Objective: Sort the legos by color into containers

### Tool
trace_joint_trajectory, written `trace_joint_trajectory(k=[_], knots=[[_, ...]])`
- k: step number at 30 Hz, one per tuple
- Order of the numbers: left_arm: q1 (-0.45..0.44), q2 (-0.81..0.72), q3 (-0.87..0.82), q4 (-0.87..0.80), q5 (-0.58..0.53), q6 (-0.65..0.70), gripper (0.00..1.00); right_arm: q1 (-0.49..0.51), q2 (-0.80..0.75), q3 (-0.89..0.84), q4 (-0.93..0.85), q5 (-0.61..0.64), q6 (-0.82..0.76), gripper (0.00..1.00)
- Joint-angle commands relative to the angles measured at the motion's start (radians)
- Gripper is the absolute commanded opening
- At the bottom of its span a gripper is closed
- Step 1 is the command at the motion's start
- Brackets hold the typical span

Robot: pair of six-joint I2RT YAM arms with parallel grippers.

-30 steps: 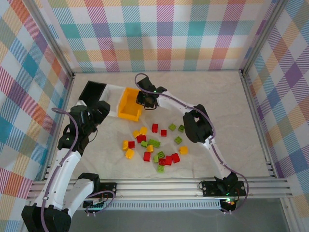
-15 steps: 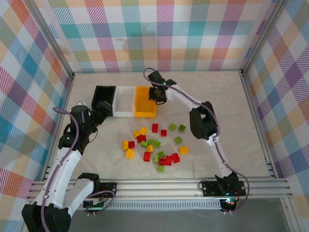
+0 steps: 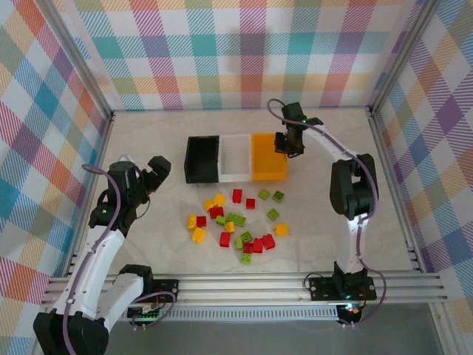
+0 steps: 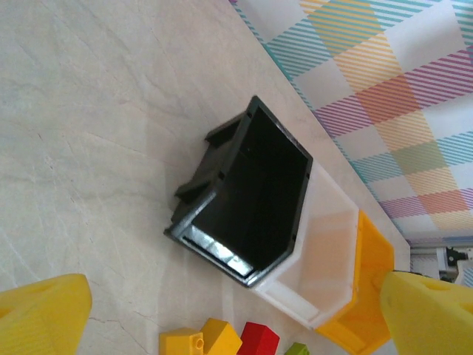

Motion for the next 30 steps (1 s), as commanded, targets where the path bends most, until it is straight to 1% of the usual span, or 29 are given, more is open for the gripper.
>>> trace_joint_trajectory(k=[1, 5, 10, 11, 12, 13, 14, 15, 17, 20, 25, 27, 30], knots=[[-0.01, 0.003, -0.012, -0.009, 0.02, 0.006, 1.0, -0.002, -0.058, -0.062, 0.077, -0.106, -0.046, 0.0], [-0.013, 0.003, -0.018, -0.012, 0.018, 0.006, 1.0, -0.007, -0.079, -0.139, 0.124, -0.092, -0.024, 0.0], [-0.017, 0.007, -0.016, -0.016, 0.017, 0.014, 1.0, -0.007, -0.084, -0.179, 0.153, -0.085, -0.002, 0.01], [-0.019, 0.01, -0.014, -0.019, 0.018, 0.019, 1.0, -0.007, -0.084, -0.182, 0.155, -0.082, 0.001, 0.08], [-0.02, 0.013, -0.011, -0.02, 0.02, 0.022, 1.0, -0.007, -0.086, -0.184, 0.16, -0.081, 0.002, 0.22], [-0.022, 0.016, -0.011, -0.021, 0.019, 0.023, 1.0, -0.007, -0.092, -0.192, 0.166, -0.08, 0.006, 0.39], [-0.024, 0.017, -0.012, -0.02, 0.021, 0.027, 1.0, -0.007, -0.1, -0.201, 0.177, -0.086, 0.011, 0.51], [-0.027, 0.019, -0.012, -0.015, 0.026, 0.031, 1.0, -0.006, -0.115, -0.214, 0.198, -0.095, 0.013, 0.61], [-0.036, 0.026, -0.011, -0.007, 0.034, 0.034, 1.0, -0.006, -0.152, -0.243, 0.234, -0.103, 0.033, 0.68], [-0.055, 0.039, -0.002, -0.003, 0.037, 0.041, 1.0, -0.007, -0.233, -0.304, 0.295, -0.118, 0.074, 0.73], [-0.088, 0.049, 0.016, 0.005, 0.033, 0.042, 1.0, 0.001, -0.39, -0.432, 0.344, -0.149, 0.156, 0.74], [-0.1, 0.049, 0.019, -0.002, 0.012, 0.037, 1.0, 0.022, -0.469, -0.494, 0.344, -0.128, 0.169, 0.75], [-0.112, 0.04, 0.012, -0.025, -0.014, 0.023, 1.0, 0.08, -0.594, -0.6, 0.342, -0.048, 0.172, 0.75]])
